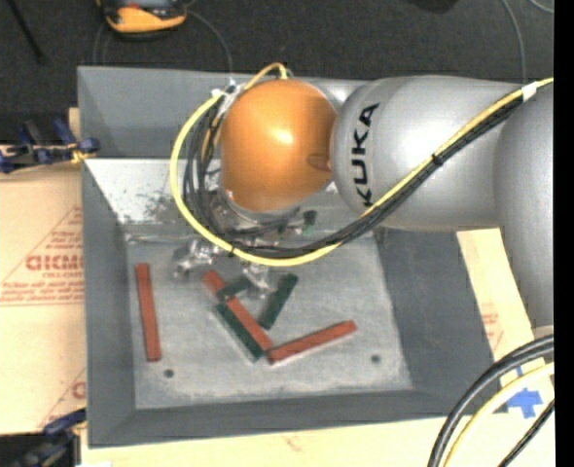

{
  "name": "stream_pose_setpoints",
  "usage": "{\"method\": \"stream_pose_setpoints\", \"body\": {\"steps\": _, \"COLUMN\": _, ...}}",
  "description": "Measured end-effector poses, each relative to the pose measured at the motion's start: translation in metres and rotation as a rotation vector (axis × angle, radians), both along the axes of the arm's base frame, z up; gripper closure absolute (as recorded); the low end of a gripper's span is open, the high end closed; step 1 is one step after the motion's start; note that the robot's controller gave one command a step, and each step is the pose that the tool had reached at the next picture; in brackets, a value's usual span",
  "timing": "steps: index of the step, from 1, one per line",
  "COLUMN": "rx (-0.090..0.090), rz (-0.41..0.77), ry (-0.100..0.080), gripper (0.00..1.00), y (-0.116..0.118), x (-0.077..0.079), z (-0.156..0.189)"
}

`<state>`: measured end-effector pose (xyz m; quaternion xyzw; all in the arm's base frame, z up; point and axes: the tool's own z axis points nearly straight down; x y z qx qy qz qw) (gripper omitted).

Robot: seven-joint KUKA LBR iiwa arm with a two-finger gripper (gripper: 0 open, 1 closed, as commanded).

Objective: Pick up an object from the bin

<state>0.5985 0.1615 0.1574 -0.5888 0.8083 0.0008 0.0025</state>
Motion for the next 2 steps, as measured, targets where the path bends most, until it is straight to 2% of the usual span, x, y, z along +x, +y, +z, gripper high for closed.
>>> {"method": "stream_pose_setpoints", "body": {"steps": 1, "rx": 0.000, "rz": 0.347, "ry": -0.010, "gripper": 1.00, "y": -0.0023, "x": 0.0472, "z": -0.0778}}
{"method": "stream_pose_setpoints", "body": {"steps": 2, "rx": 0.001, "rz": 0.345, "ry": -0.010, "gripper": 1.00, "y": -0.0022, "x": 0.0472, "z": -0.0777}}
